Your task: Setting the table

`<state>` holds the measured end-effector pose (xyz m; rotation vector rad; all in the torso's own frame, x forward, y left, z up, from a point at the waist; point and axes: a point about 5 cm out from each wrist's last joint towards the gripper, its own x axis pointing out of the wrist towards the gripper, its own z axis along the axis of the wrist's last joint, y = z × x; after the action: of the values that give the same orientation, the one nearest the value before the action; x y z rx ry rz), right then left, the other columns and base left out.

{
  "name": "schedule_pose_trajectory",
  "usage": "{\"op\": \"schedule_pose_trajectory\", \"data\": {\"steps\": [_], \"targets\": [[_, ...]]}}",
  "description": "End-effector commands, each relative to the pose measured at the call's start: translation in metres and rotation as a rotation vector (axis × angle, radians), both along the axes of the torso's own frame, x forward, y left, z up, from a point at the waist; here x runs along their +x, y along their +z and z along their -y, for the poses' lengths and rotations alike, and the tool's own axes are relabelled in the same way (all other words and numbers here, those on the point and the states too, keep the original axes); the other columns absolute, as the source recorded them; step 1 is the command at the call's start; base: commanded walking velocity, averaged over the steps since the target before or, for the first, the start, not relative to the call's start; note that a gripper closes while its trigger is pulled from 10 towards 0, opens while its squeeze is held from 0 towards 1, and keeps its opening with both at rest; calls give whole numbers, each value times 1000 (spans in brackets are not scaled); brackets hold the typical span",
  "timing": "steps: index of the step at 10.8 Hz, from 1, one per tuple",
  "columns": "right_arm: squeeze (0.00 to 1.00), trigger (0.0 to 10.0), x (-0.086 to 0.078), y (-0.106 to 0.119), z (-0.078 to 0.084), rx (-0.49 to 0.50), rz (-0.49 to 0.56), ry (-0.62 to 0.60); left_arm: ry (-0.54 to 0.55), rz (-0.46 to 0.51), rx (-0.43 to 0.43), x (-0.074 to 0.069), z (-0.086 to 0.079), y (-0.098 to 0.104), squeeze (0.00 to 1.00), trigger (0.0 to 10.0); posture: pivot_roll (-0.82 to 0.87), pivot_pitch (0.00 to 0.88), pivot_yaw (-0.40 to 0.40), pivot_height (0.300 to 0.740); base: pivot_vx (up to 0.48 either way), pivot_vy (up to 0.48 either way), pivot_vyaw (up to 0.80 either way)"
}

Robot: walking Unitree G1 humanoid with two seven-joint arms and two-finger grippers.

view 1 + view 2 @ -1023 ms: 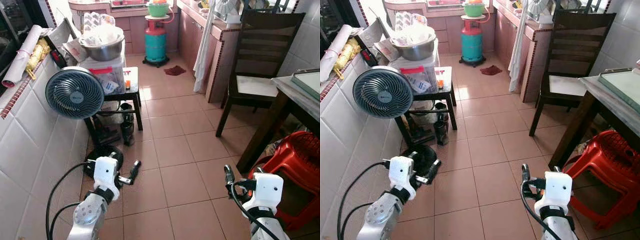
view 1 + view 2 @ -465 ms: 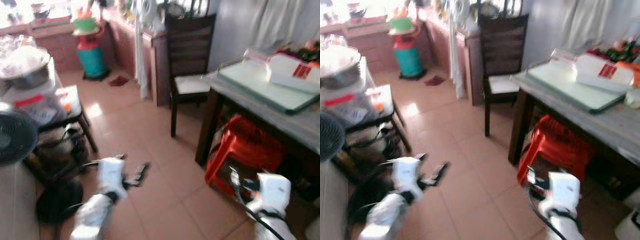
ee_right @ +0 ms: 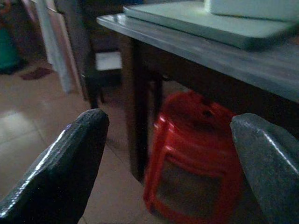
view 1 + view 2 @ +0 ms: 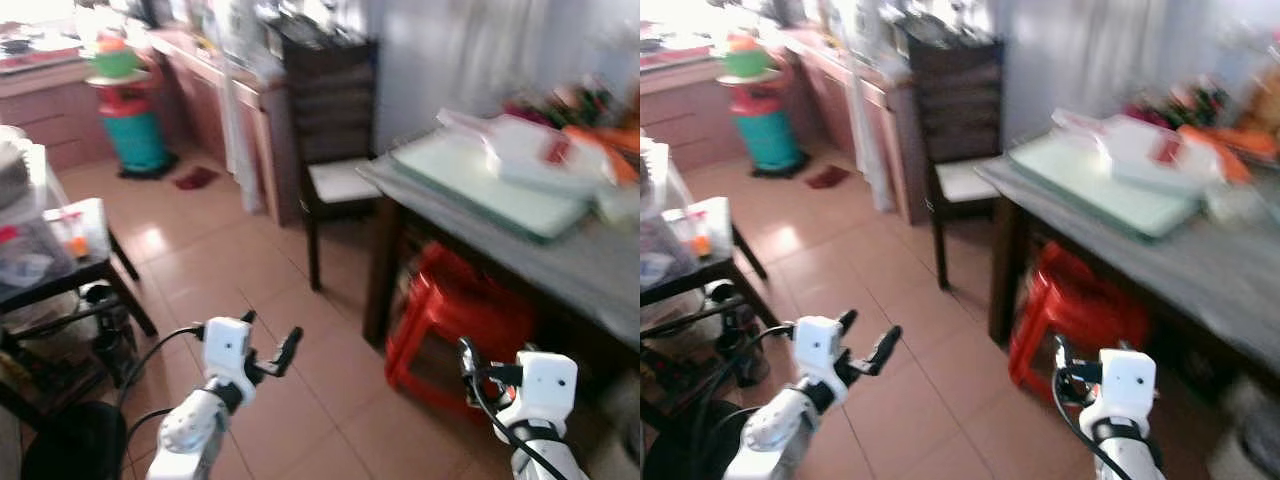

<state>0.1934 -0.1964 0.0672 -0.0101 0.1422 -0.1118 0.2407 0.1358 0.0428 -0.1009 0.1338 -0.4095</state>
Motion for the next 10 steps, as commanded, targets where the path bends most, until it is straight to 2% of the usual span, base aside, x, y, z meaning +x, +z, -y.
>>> {"op": "schedule_pose_trajectory", "data": {"steps": [1, 3, 4, 5, 7, 10], "targets": [[0, 10000, 3, 3, -7, 22, 15, 18, 18, -7, 19, 0, -9, 0, 0, 10000, 22, 0, 39, 740, 315, 0, 0], [0, 10000, 5, 4, -7, 20, 19, 17, 32, -25, 28, 0, -10, -2, 0, 10000, 23, 0, 39, 740, 127, 0, 0], [0, 10000, 5, 2, -6, 18, 10, 9, 80, -32, 50, 1, -14, -3, 0, 10000, 23, 0, 39, 740, 0, 0, 0], [0, 10000, 3, 0, -5, 27, -3, -3, 139, -84, 75, 2, -19, -8, 0, 10000, 23, 0, 40, 740, 0, 0, 0], [0, 10000, 2, -1, -4, 54, -7, -20, 158, -43, 108, 3, -23, -5, 0, 10000, 24, 0, 44, 740, 0, 0, 0], [0, 10000, 4, -2, -3, 72, -23, -29, 132, -37, 146, 4, -16, -5, 0, 10000, 26, 0, 46, 740, 0, 0, 0]]}}
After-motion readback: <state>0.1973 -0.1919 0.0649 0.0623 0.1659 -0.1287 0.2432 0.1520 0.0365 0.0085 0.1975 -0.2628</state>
